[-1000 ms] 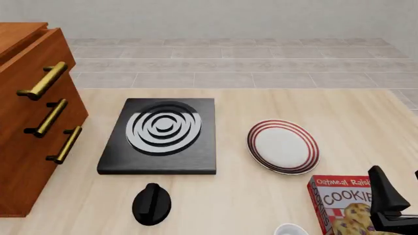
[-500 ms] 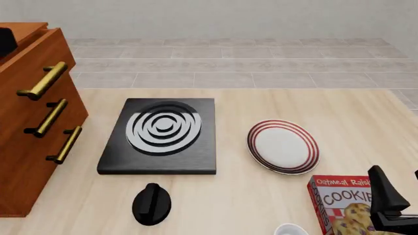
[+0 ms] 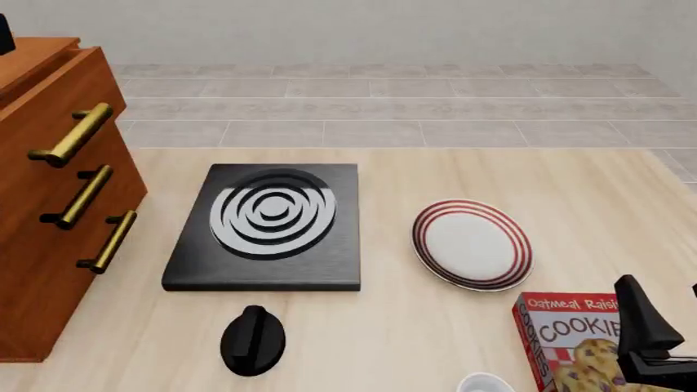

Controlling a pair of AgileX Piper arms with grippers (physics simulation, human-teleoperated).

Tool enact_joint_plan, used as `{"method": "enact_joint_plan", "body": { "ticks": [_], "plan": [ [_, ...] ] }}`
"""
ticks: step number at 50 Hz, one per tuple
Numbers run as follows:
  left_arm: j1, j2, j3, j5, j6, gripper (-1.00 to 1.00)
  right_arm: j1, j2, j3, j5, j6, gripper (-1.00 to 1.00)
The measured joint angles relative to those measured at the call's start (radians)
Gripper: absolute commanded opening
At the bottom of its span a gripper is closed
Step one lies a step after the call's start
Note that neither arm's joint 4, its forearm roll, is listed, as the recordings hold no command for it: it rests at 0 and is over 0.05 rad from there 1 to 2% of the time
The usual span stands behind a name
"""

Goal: Pick the akita bowl in the top layer of the wooden cabinet and place it on the plate.

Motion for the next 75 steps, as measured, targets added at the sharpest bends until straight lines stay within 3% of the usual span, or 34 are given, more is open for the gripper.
{"method": "enact_joint_plan", "body": {
  "ticks": [23,57,75],
  "plan": [
    [0.052,0.083,-0.085,0.116,-0.027,1.00,-0.002,-0.001,-0.001,0.001,0.002,1.00],
    [0.219,0.176,-0.118,0.149,0.130,1.00,-0.001,0.018,0.001,-0.018,0.002,1.00],
    [0.283,0.206,-0.141,0.160,0.155,1.00,0.000,0.014,0.002,-0.014,-0.001,1.00]
  ]
}}
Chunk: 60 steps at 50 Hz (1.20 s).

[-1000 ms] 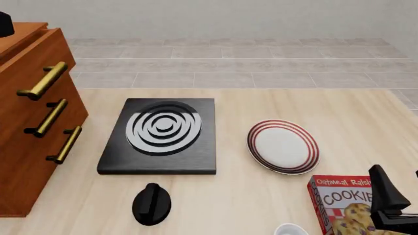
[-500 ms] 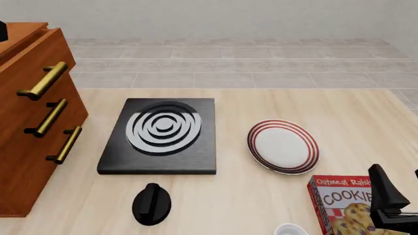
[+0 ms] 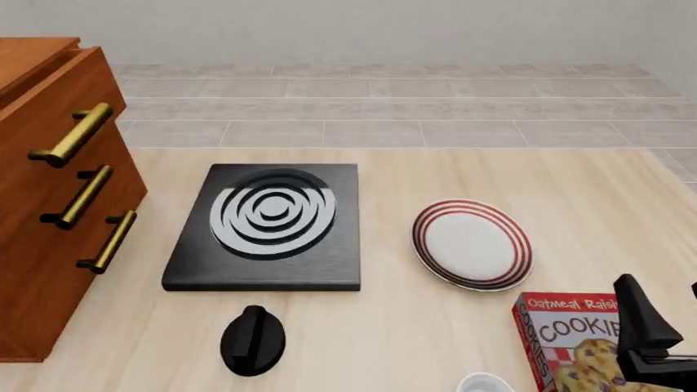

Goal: Pick the akita bowl in the top layer of the wooden cabinet and place it on the plate.

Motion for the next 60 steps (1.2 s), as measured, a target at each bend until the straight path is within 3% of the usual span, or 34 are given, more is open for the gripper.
{"method": "enact_joint_plan", "body": {
  "ticks": [24,60],
  "plan": [
    [0.083,0.025,0.028,0.002,-0.003,1.00,0.002,-0.011,0.000,0.010,-0.007,1.00],
    [0.148,-0.005,0.178,-0.059,0.035,1.00,0.001,-0.007,0.000,0.006,-0.008,1.00]
  ]
}}
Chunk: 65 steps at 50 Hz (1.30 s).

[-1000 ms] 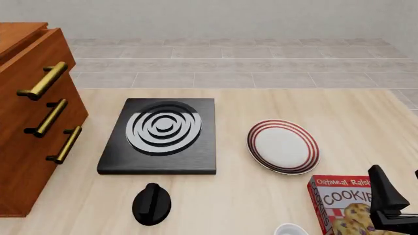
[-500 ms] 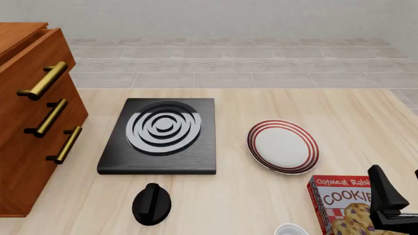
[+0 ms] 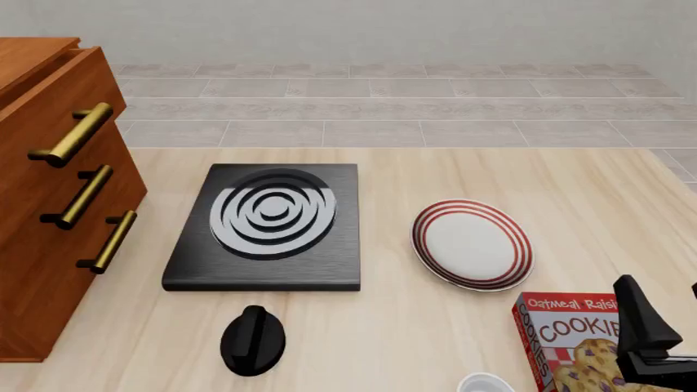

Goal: Pick the akita bowl in the top layer of the wooden cabinet and place it on the plate.

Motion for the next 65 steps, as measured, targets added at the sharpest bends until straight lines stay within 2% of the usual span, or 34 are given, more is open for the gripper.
{"method": "enact_joint_plan", "body": {
  "ticks": [43,65],
  "plan": [
    [0.017,-0.050,0.157,-0.052,0.012,1.00,-0.002,-0.002,0.000,0.002,0.000,1.00],
    [0.033,-0.064,0.199,-0.081,0.031,1.00,-0.002,-0.005,0.000,0.006,-0.001,1.00]
  ]
}}
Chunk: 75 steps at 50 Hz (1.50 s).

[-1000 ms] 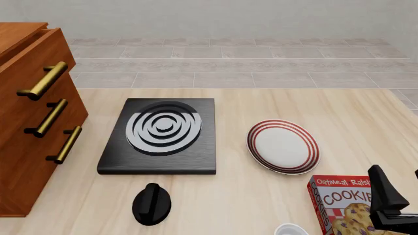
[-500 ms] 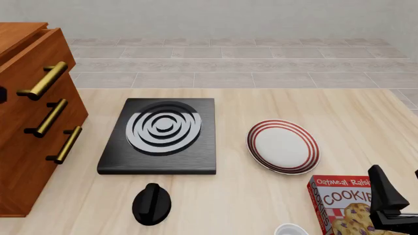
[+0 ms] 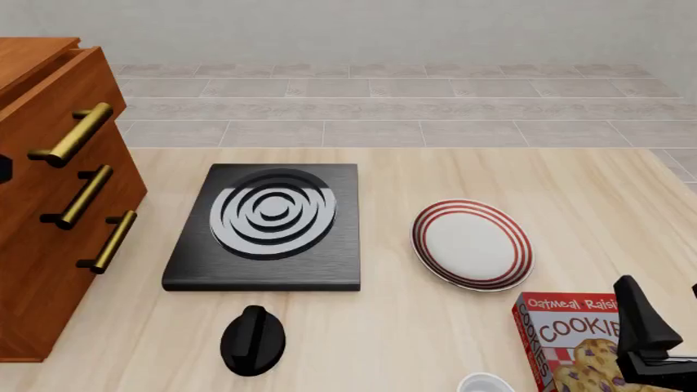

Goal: Pick the akita bowl in the top layer of the wooden cabinet and place it on the plate.

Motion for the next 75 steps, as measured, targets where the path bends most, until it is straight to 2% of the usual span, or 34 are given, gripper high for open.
{"method": "enact_joint_plan", "body": {
  "ticks": [24,75],
  "plan": [
    [-0.013,-0.020,0.030,-0.037,0.002,1.00,-0.002,0.004,0.000,-0.004,0.000,1.00],
    [-0.120,-0.015,-0.003,0.021,-0.144,1.00,-0.014,0.028,0.000,-0.027,0.009,1.00]
  ]
}}
